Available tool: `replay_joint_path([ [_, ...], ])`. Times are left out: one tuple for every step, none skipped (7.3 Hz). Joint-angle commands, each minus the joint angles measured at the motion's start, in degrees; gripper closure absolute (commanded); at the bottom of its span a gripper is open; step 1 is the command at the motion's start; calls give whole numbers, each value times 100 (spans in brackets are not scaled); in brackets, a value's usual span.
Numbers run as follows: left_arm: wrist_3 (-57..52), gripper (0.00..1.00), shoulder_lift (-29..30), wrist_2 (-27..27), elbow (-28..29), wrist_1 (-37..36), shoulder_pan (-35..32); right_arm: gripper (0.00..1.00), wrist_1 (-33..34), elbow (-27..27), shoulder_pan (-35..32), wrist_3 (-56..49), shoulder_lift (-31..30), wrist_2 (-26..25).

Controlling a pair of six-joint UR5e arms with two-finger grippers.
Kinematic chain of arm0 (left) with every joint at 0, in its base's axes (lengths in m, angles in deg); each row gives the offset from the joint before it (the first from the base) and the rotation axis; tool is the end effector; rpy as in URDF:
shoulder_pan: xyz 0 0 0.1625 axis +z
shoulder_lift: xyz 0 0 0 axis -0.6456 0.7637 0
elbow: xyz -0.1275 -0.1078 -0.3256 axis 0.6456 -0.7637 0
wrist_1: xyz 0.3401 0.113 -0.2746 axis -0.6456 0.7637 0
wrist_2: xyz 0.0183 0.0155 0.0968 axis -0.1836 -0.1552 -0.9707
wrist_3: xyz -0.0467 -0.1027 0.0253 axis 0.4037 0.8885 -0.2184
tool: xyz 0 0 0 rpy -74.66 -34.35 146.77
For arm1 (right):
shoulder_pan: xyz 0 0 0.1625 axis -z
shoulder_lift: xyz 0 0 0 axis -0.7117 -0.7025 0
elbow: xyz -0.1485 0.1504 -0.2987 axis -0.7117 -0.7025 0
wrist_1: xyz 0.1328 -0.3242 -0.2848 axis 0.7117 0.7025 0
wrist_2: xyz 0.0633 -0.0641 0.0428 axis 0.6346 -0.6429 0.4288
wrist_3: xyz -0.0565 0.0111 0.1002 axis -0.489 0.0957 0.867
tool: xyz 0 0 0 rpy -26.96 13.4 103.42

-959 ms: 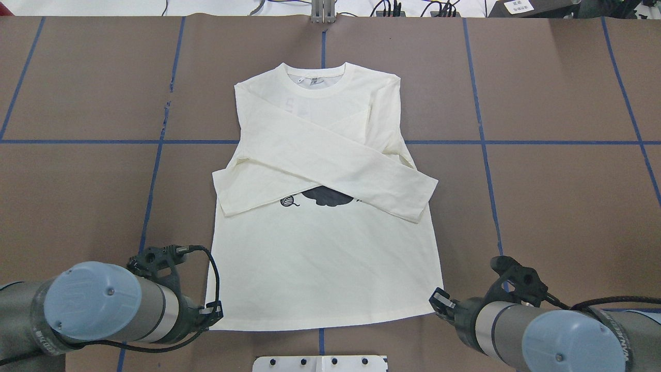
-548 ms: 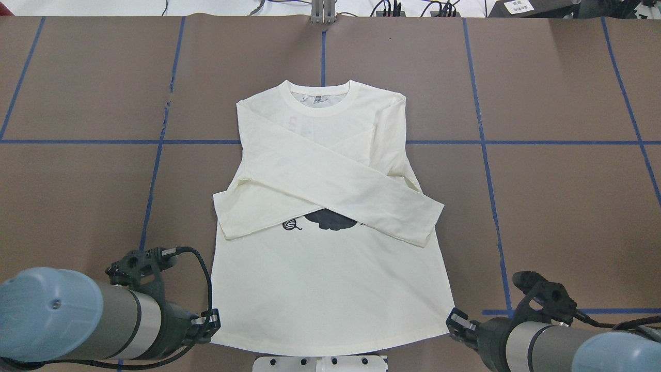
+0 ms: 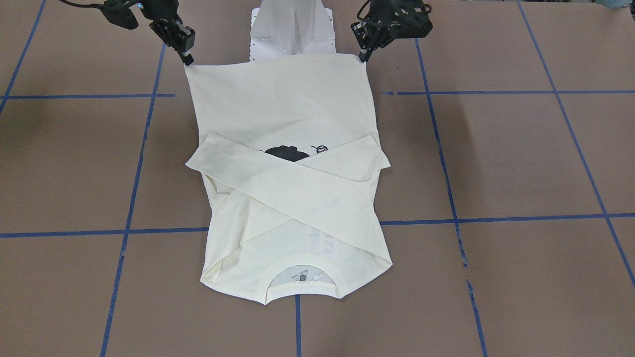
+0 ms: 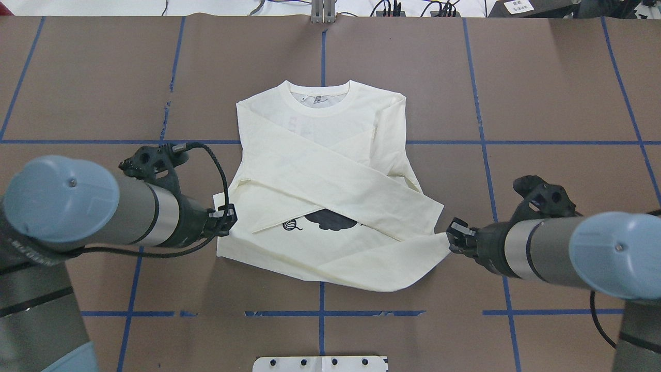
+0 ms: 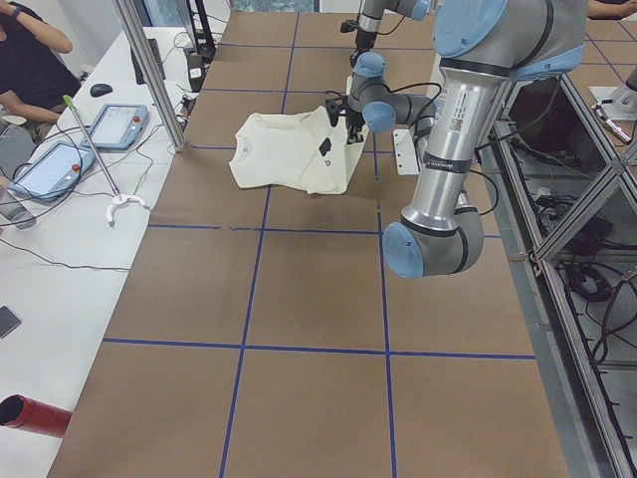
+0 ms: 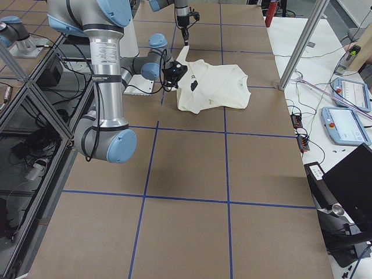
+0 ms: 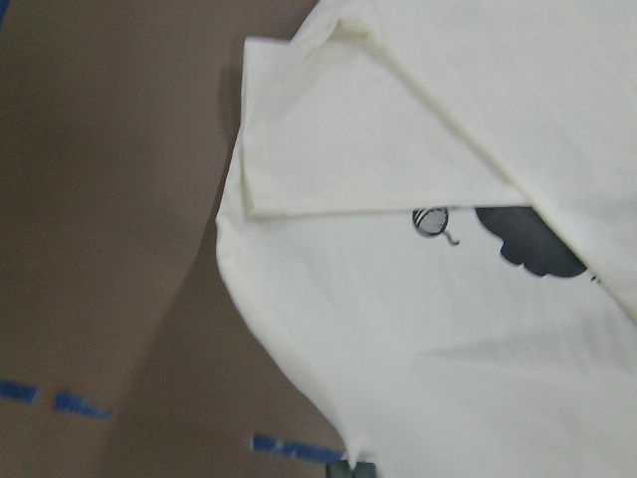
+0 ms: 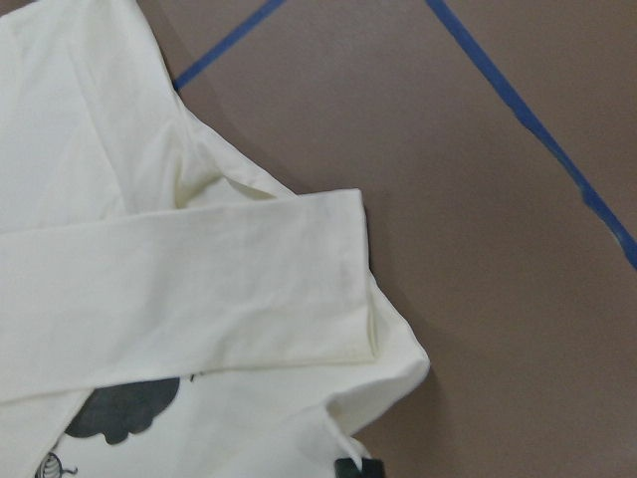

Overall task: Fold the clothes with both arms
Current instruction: 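Lift the hem with both grippers and fold it toward the collar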

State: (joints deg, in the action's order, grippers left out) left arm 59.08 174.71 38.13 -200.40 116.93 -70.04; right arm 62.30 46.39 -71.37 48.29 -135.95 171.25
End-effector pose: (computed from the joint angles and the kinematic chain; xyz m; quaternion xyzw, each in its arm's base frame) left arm 0.4111 -0.3583 0.1306 0.0264 0.4764 -0.1614 0.8639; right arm -0.3882 -0.3207 0.1858 -0.0218 -0.4526 0.2961 0.8408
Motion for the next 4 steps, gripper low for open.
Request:
replay_joint_path([
  [-787, 100, 320, 2, 1244, 691, -951, 100, 502, -1612, -1351, -1357, 1484, 773],
  [-789, 100, 468, 2, 1920, 1305, -1163, 100, 450, -2358, -1695, -1937, 1714, 782],
  [-789, 100, 652, -6, 2597, 1772, -1322, 100, 424, -3227, -1898, -2160, 2230, 791],
  [-798, 100, 845, -15, 3186, 2186, -1454, 100, -20, -4279, -1970, -2154, 2766, 783],
])
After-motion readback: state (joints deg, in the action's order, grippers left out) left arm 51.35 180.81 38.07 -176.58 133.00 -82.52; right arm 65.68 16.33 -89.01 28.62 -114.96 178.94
